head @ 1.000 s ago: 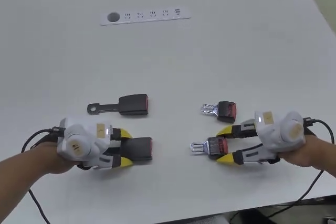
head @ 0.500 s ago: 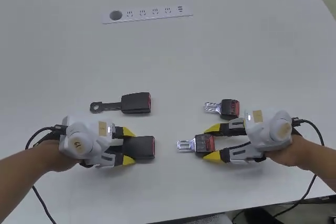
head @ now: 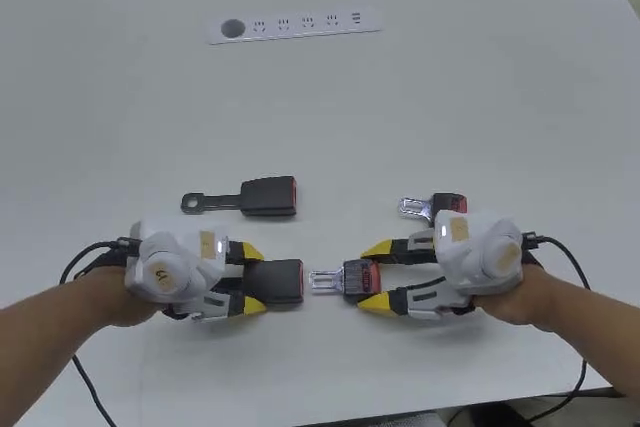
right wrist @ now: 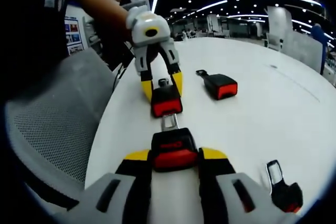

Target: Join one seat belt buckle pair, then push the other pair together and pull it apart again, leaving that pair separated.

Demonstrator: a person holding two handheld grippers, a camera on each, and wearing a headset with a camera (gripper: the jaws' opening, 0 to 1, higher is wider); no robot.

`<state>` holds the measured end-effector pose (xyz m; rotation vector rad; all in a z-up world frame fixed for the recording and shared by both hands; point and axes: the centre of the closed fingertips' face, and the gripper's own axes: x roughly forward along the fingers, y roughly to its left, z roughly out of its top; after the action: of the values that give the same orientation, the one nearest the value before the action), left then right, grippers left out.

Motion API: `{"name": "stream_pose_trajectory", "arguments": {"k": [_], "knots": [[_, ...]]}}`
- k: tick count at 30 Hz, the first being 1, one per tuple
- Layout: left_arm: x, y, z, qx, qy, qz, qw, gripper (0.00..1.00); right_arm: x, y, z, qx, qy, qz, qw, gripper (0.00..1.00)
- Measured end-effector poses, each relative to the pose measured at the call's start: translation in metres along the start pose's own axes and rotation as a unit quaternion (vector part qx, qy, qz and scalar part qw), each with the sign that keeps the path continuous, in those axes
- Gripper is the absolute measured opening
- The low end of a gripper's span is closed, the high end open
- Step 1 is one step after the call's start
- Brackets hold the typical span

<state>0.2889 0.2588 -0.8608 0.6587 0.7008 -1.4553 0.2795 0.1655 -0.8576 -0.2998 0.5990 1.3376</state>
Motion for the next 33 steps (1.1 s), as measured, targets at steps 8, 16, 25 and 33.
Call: {"name": "stream_pose_trajectory", "arguments": {"k": [8, 16, 25, 33], "knots": [[0.001, -0.001, 0.0, 0.004, 0.005, 0.0, 1.0, 0.34, 0.009, 0.0, 0.007, -0.003, 0.002, 0.0, 1.0, 0.35], [0.001, -0.002, 0.0, 0.003, 0.008, 0.005, 1.0, 0.33, 0.01, -0.002, 0.007, -0.005, 0.015, 0.005, 0.9999, 0.35], [0.002, -0.001, 0.001, 0.014, 0.015, -0.002, 0.9998, 0.33, 0.014, -0.002, 0.009, -0.001, 0.015, 0.005, 0.9999, 0.34], [0.002, -0.001, 0.002, 0.024, 0.021, -0.01, 0.9994, 0.33, 0.026, 0.001, 0.016, -0.003, 0.018, 0.01, 0.9998, 0.34]]}}
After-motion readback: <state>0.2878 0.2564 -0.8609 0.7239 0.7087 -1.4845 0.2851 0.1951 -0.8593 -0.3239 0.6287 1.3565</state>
